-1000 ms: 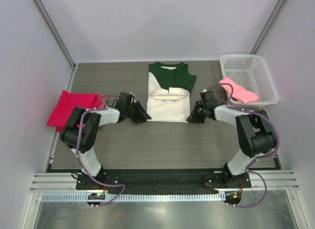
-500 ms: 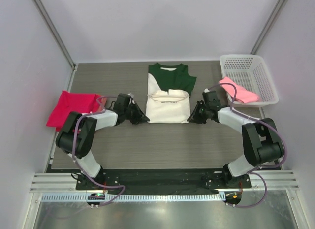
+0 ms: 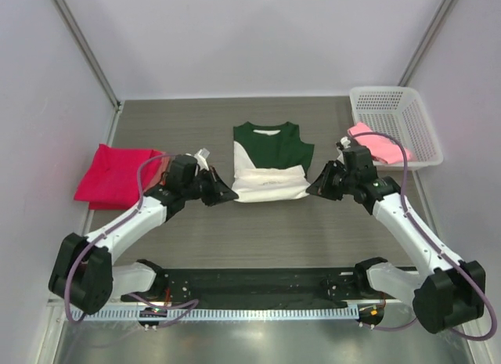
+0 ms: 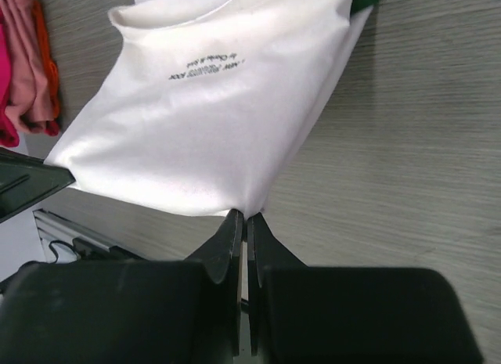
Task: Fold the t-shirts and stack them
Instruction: Fold the tshirt
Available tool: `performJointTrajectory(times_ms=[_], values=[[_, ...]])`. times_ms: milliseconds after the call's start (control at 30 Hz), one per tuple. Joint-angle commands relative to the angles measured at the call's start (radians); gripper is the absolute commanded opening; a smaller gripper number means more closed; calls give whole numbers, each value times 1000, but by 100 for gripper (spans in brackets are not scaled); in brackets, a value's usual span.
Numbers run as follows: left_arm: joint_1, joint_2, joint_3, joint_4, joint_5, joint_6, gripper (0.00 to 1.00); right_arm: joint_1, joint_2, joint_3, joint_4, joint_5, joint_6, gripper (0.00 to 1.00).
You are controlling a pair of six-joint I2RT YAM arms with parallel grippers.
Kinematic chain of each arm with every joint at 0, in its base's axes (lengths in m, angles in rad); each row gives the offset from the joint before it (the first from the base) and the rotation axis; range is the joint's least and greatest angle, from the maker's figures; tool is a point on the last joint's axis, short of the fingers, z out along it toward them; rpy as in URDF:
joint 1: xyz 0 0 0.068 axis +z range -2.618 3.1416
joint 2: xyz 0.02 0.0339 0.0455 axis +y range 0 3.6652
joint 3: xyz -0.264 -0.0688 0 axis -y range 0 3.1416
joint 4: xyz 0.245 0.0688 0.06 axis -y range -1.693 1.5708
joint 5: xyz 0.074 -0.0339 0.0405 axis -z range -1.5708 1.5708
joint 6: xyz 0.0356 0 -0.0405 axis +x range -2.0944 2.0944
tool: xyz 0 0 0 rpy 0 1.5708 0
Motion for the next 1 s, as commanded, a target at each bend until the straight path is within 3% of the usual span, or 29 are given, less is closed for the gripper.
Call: performJointTrajectory(times_ms=[0, 233, 400, 633, 967], values=[[-41, -119, 5, -119, 9, 9, 0, 2, -80, 59, -109, -27, -20, 1], [-72, -304, 45, -239, -17, -32, 0, 2, -186, 113, -213, -18, -18, 1], [-72, -302, 93, -309, -58, -11, 0, 2, -163, 171, -228, 29, -23, 1], [-57, -217, 153, -319, -144, 29, 0, 2, -1, 236, -169, 97, -33, 1], [46, 63, 389, -320, -144, 106, 0, -11, 307, 433, -54, 164, -26, 1]])
